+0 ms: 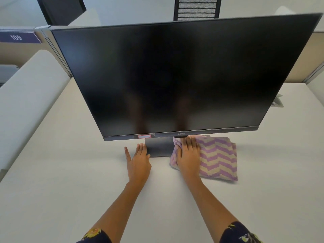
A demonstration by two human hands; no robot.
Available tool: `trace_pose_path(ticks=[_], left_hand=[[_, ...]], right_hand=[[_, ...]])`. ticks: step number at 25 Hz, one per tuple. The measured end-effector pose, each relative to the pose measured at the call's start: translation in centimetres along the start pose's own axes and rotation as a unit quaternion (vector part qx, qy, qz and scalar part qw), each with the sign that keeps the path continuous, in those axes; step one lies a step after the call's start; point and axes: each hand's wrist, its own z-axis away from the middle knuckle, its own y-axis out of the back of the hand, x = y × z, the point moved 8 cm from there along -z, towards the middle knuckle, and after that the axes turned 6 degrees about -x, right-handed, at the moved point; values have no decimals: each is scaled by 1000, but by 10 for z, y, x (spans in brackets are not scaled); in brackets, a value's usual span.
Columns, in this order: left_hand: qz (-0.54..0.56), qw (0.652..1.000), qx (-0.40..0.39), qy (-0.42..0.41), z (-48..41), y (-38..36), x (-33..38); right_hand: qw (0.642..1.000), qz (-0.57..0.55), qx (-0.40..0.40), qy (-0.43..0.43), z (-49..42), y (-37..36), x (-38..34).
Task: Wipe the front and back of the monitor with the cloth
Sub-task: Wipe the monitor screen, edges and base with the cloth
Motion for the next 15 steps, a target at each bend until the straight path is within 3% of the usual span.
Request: trace_pose_path(ticks=[15], left_hand=[[16, 999, -29, -42, 2, 3, -7]], right_hand=[[988, 38, -118, 90, 17, -46, -70]])
